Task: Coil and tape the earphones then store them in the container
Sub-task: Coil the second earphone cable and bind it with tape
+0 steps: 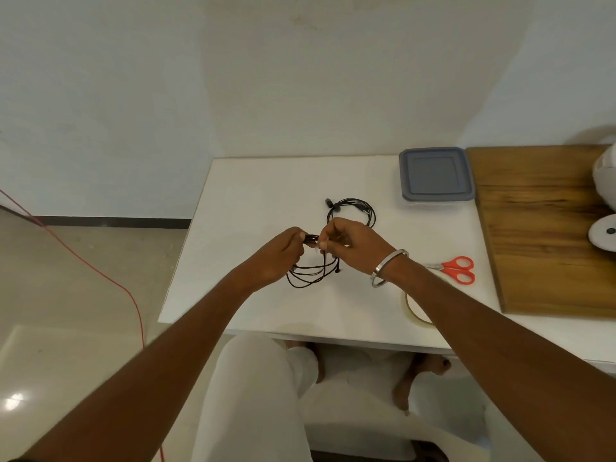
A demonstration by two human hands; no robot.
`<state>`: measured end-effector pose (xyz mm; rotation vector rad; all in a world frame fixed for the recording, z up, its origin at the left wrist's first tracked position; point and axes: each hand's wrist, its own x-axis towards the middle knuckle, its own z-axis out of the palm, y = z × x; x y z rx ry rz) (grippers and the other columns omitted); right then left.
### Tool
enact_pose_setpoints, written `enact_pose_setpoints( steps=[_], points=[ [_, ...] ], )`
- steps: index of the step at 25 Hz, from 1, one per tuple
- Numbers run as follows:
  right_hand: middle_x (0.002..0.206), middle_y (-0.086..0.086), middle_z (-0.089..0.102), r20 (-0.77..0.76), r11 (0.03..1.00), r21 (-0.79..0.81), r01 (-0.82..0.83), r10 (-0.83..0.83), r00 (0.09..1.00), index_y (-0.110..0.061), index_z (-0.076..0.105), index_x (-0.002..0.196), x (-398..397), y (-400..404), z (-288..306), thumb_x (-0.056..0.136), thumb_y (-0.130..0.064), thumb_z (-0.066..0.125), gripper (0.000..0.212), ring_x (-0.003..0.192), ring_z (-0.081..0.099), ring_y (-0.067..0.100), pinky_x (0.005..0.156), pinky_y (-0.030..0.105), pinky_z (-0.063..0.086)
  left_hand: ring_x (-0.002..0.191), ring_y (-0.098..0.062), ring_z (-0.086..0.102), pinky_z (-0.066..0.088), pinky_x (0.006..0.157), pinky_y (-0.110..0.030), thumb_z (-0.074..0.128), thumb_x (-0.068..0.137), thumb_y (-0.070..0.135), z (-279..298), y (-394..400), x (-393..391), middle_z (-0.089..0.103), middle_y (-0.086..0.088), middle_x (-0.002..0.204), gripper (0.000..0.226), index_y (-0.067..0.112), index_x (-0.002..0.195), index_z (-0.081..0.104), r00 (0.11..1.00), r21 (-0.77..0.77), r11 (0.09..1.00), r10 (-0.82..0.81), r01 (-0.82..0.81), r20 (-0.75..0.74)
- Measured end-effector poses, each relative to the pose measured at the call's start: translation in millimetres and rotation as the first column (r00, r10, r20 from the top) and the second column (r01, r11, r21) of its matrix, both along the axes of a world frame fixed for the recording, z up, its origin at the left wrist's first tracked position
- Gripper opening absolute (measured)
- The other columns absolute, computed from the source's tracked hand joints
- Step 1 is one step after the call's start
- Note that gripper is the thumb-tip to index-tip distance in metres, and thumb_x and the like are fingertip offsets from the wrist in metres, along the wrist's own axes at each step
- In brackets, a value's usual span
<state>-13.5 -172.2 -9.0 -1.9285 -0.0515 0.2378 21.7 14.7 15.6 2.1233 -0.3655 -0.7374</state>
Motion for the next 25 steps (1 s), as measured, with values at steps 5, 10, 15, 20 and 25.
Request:
enact_pose_setpoints(
  steps=[5,10,15,20,25],
  points=[
    [0.083,-0.009,0.067,0.072,0.984,-0.152,-0.088,0.100,0.992,-0.015,0.062,0.090,3.0,-3.8,16.5,0.087,-0.024,0.063,0.010,0.074,0.063,-0.003,0.073,0.020,0.055,0.072,-0.016,0.043,0.044,0.074,-0.042,0.028,0.104,0.027,3.3,-7.0,1.9,0.046,0.004,0.075,0.028,0.023,0.092,0.053,0.989,0.137,0.984,-0.124,0.112,0.081],
    [0.082,-0.005,0.068,0.039,0.970,-0.214,-0.114,0.125,0.991,-0.018,0.055,0.084,7.1,-4.9,27.7,0.089,-0.022,0.060,0.009,0.069,0.069,0.003,0.065,0.022,0.057,0.072,-0.014,0.042,0.044,0.075,-0.039,0.028,0.104,0.023,10.3,-13.2,-0.4,0.047,0.007,0.074,0.028,0.022,0.096,0.055,0.983,0.139,0.978,-0.168,0.157,0.069],
    [0.084,0.003,0.071,0.040,0.964,-0.247,-0.102,0.115,0.993,-0.015,0.054,0.084,8.7,-7.4,27.7,0.089,-0.018,0.059,0.007,0.072,0.070,0.011,0.069,0.029,0.059,0.075,-0.016,0.043,0.043,0.074,-0.037,0.028,0.104,0.024,12.4,-13.2,-2.4,0.050,0.008,0.076,0.030,0.022,0.102,0.058,0.984,0.106,0.979,-0.175,0.172,0.022],
    [0.082,0.003,0.070,0.041,0.953,-0.291,-0.090,0.107,0.993,-0.013,0.057,0.084,9.5,-8.4,27.0,0.087,-0.016,0.061,0.006,0.071,0.068,0.013,0.070,0.028,0.058,0.075,0.007,0.050,0.039,0.073,-0.014,0.029,0.105,0.024,19.3,-18.2,-4.2,0.053,0.019,0.088,0.026,0.019,0.108,0.054,0.974,0.149,0.964,-0.226,0.221,0.018],
    [0.085,0.002,0.069,-0.007,0.978,-0.207,0.007,-0.009,1.000,-0.014,0.059,0.089,10.3,-8.5,26.8,0.084,-0.017,0.067,0.010,0.076,0.068,0.015,0.070,0.021,0.055,0.079,-0.014,0.050,0.037,0.066,-0.015,0.030,0.105,0.022,16.5,-18.9,-2.1,0.058,0.001,0.094,0.023,0.014,0.105,0.052,0.945,0.242,0.930,-0.310,0.278,0.107]
  ],
)
